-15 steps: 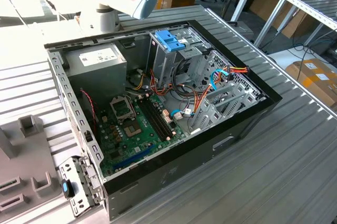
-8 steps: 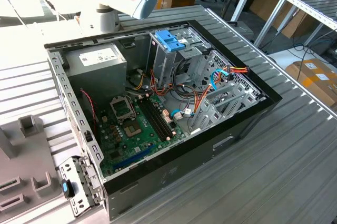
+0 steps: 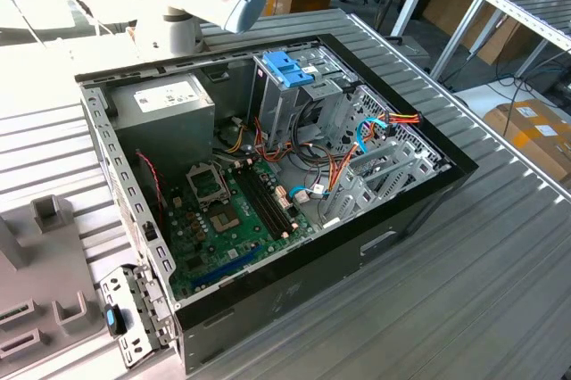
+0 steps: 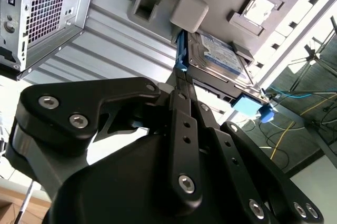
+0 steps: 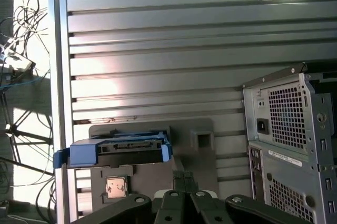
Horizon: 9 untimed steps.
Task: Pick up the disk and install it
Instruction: 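Reach for the disk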
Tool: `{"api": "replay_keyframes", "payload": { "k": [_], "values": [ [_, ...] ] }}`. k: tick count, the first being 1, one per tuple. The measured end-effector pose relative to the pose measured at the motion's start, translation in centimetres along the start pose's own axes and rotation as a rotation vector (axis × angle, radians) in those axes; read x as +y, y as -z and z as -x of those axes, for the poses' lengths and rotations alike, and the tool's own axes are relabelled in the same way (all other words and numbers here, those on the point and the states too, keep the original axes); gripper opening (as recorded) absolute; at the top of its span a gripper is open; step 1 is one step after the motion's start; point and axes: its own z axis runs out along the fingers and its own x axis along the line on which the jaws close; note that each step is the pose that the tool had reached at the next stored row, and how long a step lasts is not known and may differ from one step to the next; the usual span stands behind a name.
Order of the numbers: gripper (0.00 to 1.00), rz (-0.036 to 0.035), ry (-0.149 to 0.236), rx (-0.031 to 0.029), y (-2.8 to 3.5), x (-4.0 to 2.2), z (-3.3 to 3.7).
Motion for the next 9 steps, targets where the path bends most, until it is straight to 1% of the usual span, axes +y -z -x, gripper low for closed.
{"api": "replay_keyframes", "payload": {
  "k": [9],
  "values": [
    [0.11, 0.0, 0.0, 0.0, 0.01, -0.03, -0.41]
  ]
}}
